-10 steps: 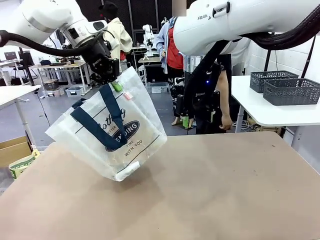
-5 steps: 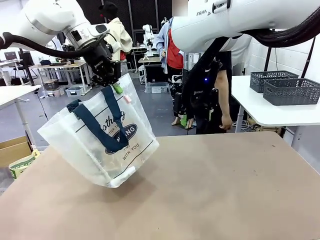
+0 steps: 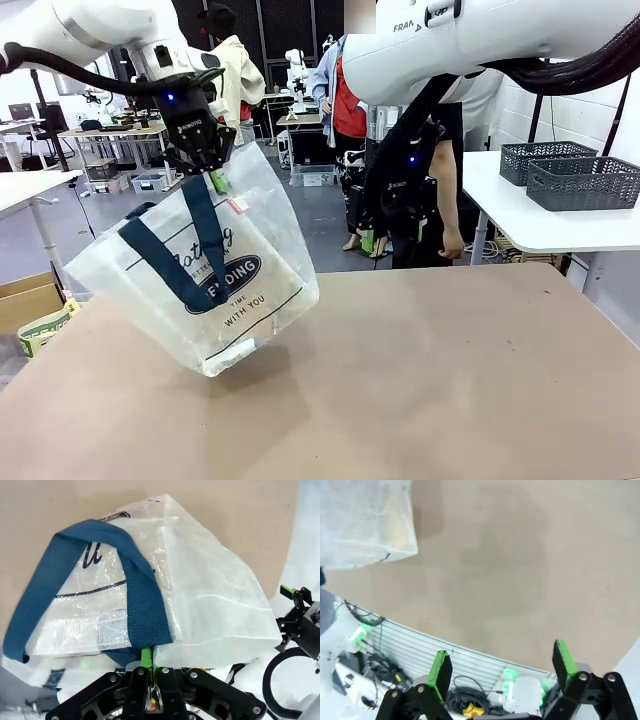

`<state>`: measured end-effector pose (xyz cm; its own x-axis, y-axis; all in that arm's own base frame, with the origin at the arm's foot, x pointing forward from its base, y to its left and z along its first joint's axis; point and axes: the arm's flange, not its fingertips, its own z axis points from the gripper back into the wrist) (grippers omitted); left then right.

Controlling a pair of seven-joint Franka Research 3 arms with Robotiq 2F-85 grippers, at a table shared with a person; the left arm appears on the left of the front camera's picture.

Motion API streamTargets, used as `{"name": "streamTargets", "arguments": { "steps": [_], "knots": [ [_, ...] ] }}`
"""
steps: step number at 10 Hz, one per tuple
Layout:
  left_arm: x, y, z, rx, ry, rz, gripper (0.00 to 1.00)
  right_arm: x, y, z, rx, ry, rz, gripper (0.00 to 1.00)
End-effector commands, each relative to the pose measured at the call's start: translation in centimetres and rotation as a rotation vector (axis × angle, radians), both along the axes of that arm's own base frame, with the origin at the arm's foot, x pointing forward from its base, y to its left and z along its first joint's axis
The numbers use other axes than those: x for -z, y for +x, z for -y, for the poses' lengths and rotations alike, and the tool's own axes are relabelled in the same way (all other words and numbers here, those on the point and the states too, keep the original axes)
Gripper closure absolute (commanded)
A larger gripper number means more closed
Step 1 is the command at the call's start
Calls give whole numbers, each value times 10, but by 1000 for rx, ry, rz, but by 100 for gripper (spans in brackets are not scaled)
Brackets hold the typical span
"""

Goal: Transfer purchased items from the store into the shopping bag.
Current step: Move the Reusable shopping bag to the right side of the table.

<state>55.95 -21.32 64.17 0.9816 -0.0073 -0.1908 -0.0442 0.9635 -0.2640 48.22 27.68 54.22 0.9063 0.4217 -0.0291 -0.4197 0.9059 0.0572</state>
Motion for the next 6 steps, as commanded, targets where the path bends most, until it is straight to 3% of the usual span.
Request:
{"name": "streamTargets", "arguments": {
  "steps": [1, 6],
  "knots": [
    [-27, 13, -18, -103, 40, -41, 100, 2, -4, 2, 7, 5, -8, 0],
    [-29, -9, -95, -346, 178, -111, 100, 2, -4, 2, 7, 5, -8, 0]
  ]
}}
